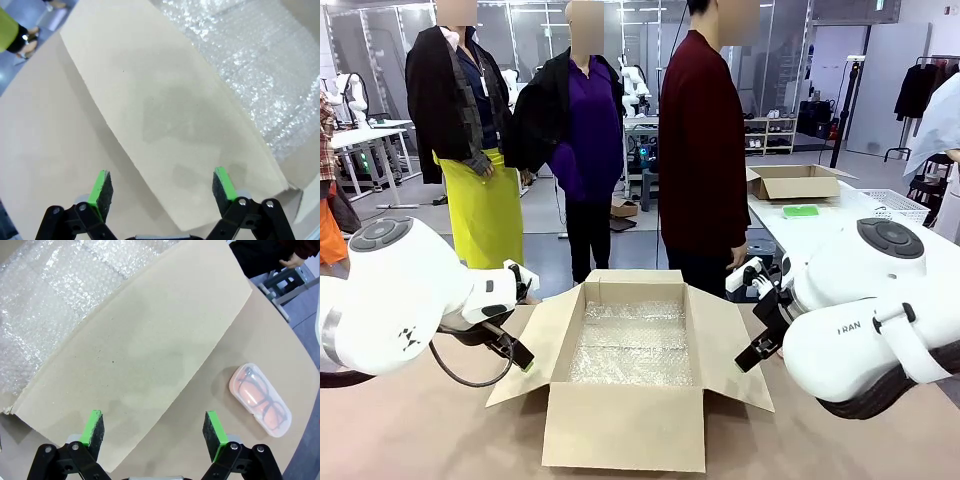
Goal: Pack the glasses set securely to prepare it for shipping.
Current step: Place the Glasses case inside the Package Box.
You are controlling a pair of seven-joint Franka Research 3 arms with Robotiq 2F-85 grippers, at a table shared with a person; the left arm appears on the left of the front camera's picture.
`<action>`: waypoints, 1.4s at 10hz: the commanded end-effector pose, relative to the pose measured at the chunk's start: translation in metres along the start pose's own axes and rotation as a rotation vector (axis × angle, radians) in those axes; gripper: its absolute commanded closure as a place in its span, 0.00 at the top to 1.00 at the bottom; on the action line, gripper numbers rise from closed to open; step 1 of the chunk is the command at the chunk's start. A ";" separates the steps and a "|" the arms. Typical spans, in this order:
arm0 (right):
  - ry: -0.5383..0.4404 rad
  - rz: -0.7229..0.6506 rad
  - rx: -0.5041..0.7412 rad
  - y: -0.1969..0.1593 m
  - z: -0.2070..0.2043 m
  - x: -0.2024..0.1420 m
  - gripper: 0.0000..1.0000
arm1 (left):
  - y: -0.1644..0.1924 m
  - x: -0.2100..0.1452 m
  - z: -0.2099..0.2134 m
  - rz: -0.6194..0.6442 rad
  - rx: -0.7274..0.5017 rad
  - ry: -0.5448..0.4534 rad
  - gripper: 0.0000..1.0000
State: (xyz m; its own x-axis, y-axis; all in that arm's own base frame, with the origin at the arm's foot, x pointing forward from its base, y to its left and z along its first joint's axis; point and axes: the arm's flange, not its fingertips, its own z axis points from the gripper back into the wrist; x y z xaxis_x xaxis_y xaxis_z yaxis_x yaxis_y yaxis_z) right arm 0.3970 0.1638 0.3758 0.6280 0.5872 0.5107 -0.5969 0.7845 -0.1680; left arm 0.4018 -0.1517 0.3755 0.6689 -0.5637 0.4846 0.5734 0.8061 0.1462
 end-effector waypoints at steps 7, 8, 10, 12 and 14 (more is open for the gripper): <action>0.077 0.514 0.133 -0.141 0.018 0.014 1.00 | 0.014 -0.029 0.168 -0.577 -0.308 -0.030 1.00; 0.112 0.549 0.177 -0.157 0.009 0.014 1.00 | 0.007 -0.040 0.186 -0.603 -0.321 -0.070 1.00; 0.149 0.612 0.255 -0.175 0.003 0.013 1.00 | -0.002 -0.050 0.201 -0.498 -0.360 -0.100 1.00; 0.133 0.582 0.203 -0.161 0.007 0.007 1.00 | 0.002 -0.044 0.201 -0.343 -0.390 -0.111 1.00; 0.133 0.582 0.203 -0.161 0.007 0.007 1.00 | 0.008 -0.030 0.215 -0.531 -0.349 -0.120 1.00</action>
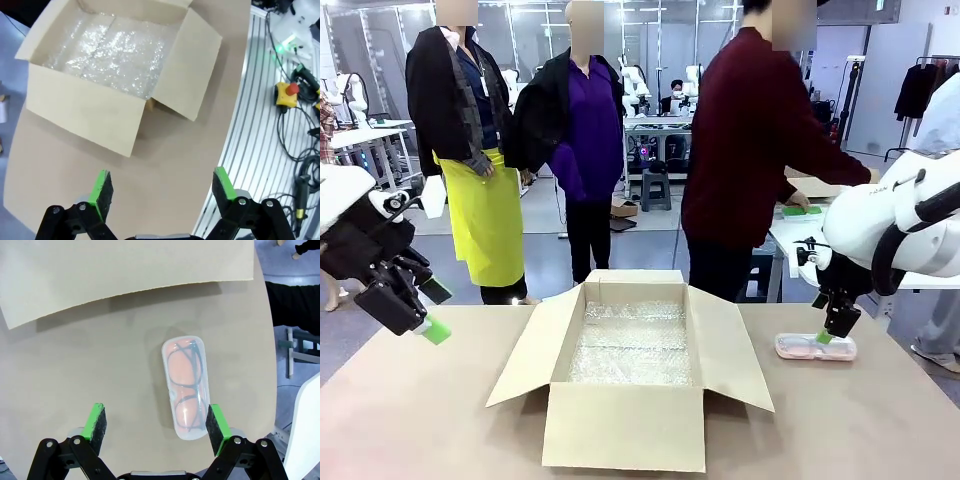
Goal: Pack the glasses set securely to prepare it for shipping.
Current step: Place the Glasses case inside the Package Box.
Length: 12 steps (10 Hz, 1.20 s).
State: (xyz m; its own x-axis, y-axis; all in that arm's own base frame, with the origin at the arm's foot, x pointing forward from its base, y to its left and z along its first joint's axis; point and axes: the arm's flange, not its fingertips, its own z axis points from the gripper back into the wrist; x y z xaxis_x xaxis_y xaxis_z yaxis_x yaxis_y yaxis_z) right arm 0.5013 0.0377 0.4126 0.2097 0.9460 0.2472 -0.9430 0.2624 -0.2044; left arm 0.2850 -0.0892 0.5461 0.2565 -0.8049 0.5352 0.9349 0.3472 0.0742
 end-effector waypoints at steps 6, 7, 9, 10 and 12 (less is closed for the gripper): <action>0.143 0.068 0.207 -0.047 -0.015 0.009 1.00 | -0.001 0.001 0.001 -0.057 0.011 0.013 1.00; 0.158 0.052 0.234 -0.054 -0.025 0.008 1.00 | -0.001 0.001 0.001 -0.057 0.011 0.013 1.00; 0.161 0.050 0.240 -0.061 -0.044 0.004 1.00 | -0.001 0.001 0.001 -0.057 0.011 0.013 1.00; 0.155 0.043 0.214 -0.064 -0.055 0.001 1.00 | -0.001 0.001 0.001 -0.057 0.011 0.013 1.00; 0.149 0.044 0.188 -0.074 -0.075 -0.004 1.00 | -0.001 0.001 0.001 -0.057 0.011 0.013 1.00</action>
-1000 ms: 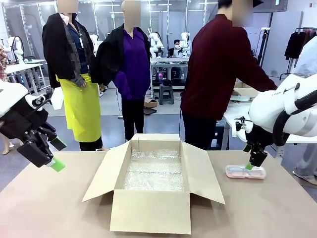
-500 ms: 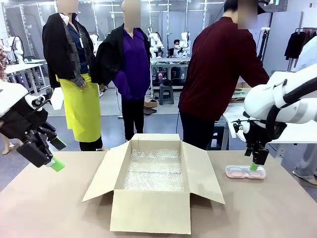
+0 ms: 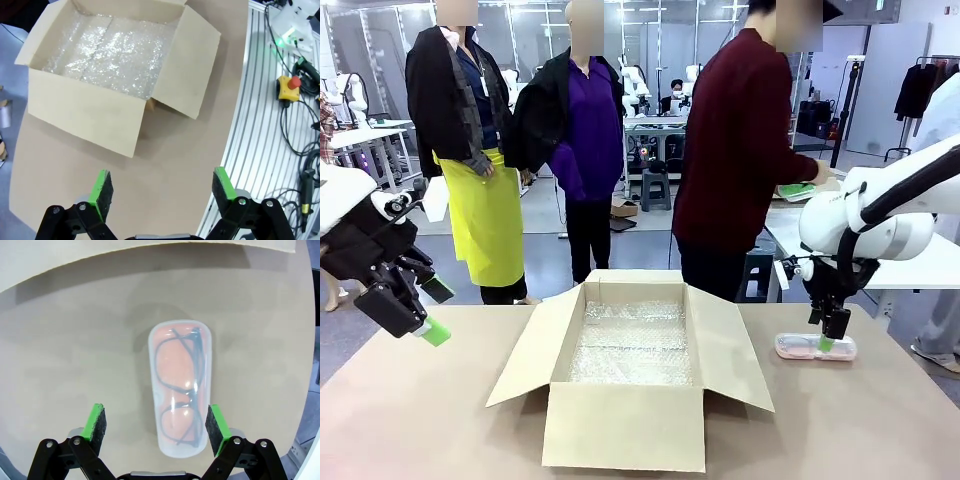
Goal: Pack the glasses set securely to prepare it for shipping.
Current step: Place the Glasses case inside the Package Box.
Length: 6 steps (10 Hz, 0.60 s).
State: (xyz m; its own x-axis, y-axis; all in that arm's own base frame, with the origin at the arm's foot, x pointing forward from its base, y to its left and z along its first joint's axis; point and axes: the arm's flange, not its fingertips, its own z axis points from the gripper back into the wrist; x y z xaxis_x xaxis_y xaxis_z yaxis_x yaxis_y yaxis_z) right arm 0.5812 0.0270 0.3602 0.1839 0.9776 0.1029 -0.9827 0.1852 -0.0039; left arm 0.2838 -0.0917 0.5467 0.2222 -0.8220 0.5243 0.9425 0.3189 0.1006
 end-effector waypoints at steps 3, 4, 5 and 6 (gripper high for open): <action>0.011 -0.006 -0.028 -0.022 -0.023 0.002 1.00 | 0.001 -0.001 0.001 -0.018 0.004 0.004 1.00; 0.042 -0.021 -0.046 -0.025 -0.028 0.002 1.00 | 0.001 -0.001 0.001 -0.018 0.004 0.004 1.00; 0.044 -0.018 -0.030 -0.026 -0.032 0.002 1.00 | 0.001 -0.001 0.001 -0.018 0.004 0.004 1.00; 0.051 -0.008 -0.017 -0.024 -0.035 0.002 1.00 | 0.001 -0.001 0.001 -0.018 0.004 0.004 1.00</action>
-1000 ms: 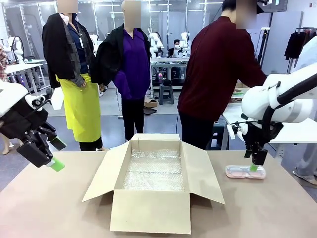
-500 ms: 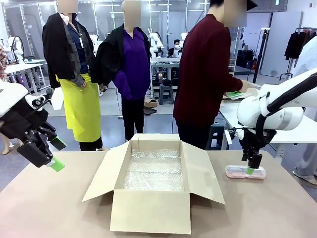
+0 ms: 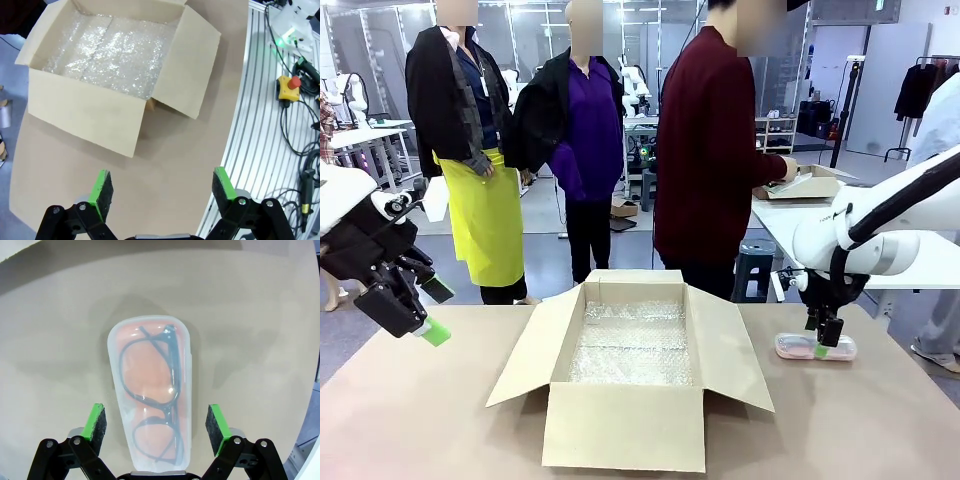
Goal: Pack the glasses set securely to prepare it for shipping.
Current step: Place the Glasses case inside the Package Box.
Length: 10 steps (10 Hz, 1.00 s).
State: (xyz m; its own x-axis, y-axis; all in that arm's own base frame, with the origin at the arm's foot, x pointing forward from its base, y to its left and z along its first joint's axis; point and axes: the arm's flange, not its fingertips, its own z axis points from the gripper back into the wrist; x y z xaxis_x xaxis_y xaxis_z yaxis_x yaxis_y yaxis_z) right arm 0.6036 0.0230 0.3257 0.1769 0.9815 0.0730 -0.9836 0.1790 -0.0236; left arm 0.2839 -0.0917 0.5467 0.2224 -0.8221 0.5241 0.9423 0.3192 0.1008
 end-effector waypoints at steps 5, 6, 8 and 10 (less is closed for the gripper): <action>0.037 -0.024 0.026 -0.004 -0.017 0.002 1.00 | 0.001 -0.001 0.001 -0.018 0.004 0.004 1.00; 0.048 -0.025 0.031 -0.004 -0.018 0.001 1.00 | 0.001 -0.001 0.001 -0.018 0.004 0.004 1.00; 0.045 -0.023 0.026 -0.004 -0.016 0.001 0.55 | 0.001 -0.001 0.001 -0.018 0.004 0.004 1.00; 0.044 -0.019 0.030 -0.003 -0.016 0.001 0.00 | 0.001 -0.001 0.001 -0.018 0.004 0.004 1.00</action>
State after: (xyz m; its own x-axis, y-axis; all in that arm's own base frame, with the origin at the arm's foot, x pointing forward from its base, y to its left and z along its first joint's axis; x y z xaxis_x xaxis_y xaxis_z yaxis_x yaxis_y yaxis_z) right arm 0.6060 0.0207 0.3076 0.1799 0.9826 0.0459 -0.9837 0.1800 0.0006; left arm 0.2839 -0.0916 0.5467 0.2226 -0.8221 0.5240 0.9422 0.3194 0.1009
